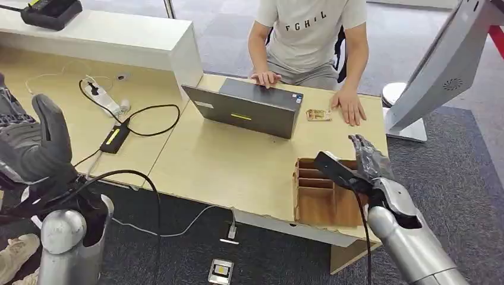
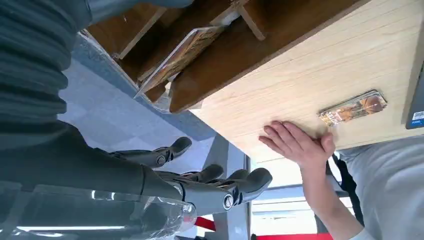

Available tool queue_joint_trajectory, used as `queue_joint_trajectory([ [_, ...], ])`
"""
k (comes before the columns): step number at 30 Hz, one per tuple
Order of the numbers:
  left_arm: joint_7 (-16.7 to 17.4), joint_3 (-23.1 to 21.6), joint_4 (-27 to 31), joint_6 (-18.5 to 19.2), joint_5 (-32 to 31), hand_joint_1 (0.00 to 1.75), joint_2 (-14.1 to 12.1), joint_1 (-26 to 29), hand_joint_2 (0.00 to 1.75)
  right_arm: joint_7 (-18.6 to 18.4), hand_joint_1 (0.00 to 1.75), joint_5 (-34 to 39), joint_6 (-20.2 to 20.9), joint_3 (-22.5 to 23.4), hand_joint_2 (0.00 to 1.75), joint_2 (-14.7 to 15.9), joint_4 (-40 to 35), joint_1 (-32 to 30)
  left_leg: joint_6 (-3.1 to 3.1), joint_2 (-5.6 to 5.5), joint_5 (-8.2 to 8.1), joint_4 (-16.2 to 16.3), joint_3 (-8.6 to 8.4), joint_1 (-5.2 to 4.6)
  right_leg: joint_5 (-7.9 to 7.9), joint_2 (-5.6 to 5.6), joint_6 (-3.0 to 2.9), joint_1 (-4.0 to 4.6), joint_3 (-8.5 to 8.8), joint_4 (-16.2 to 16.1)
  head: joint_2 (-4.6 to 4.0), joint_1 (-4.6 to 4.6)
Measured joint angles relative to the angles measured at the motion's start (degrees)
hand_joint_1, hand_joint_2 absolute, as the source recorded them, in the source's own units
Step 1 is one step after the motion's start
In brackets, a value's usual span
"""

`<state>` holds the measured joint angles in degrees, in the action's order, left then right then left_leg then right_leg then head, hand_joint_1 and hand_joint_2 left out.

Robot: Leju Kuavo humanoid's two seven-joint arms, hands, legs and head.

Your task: Pass the card to the sensor for recognition and then transmit it.

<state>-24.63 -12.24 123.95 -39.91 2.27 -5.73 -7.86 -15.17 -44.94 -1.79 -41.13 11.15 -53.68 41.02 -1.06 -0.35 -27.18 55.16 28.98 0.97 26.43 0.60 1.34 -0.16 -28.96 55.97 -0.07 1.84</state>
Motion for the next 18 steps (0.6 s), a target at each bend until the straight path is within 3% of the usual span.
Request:
queue_joint_trajectory([
  [5, 0.00, 0.00, 0.00, 0.00, 0.48, 0.00, 0.00, 0.07, 1.75, -1.25, 0.02, -0.04, 0.15, 0.37, 1.75, 1.17, -0.70, -0.07, 0.00, 0.00, 0.00, 0.03, -0.01, 0.00, 0.00, 0.00, 0.00, 0.00, -0.01, -0.01, 0.00, 0.00],
  [6, -0.04, 0.00, 0.00, 0.00, 0.65, 0.00, 0.00, 0.07, 1.75, -1.60, 0.26, -0.09, 0.22, 0.44, 1.75, 1.57, -1.00, -0.18, 0.00, 0.00, 0.00, 0.04, 0.00, 0.00, 0.00, 0.00, 0.00, -0.01, -0.02, -0.01, 0.00, 0.02],
  [7, -0.04, 0.00, 0.00, 0.00, 0.81, 0.00, 0.00, 0.07, 1.75, -1.77, 1.20, -0.13, 0.35, 0.57, 1.75, 1.95, -1.22, -0.34, 0.00, 0.01, 0.00, 0.04, 0.00, 0.00, 0.00, 0.00, 0.00, -0.01, -0.01, -0.02, 0.00, 0.00],
  [8, -0.04, 0.00, 0.00, 0.00, 0.92, 0.00, 0.00, 0.07, 1.75, -2.16, 1.52, -0.18, 0.66, 0.85, 1.75, 2.40, -1.66, -0.66, 0.00, 0.00, 0.00, 0.04, 0.00, 0.00, 0.00, 0.00, 0.00, -0.01, -0.01, -0.02, 0.00, 0.00],
  [9, -0.04, 0.00, 0.00, 0.00, 0.98, 0.00, 0.00, 0.06, 1.75, -2.38, 1.64, -0.26, 0.88, 1.05, 1.75, 2.86, -1.95, -0.96, 0.00, 0.00, 0.00, 0.05, 0.01, 0.00, 0.00, 0.00, 0.00, -0.01, -0.01, -0.02, 0.00, 0.00],
  [18, 0.83, -0.07, -0.02, 0.00, 0.96, 0.00, 0.00, -0.19, 1.75, -3.11, 1.68, -0.92, 1.29, 2.25, 1.75, 5.95, -4.44, -3.33, 0.00, 0.01, -0.01, 0.07, -0.01, 0.00, -0.01, 0.01, 0.01, -0.01, 0.00, -0.01, 0.00, 0.00],
])
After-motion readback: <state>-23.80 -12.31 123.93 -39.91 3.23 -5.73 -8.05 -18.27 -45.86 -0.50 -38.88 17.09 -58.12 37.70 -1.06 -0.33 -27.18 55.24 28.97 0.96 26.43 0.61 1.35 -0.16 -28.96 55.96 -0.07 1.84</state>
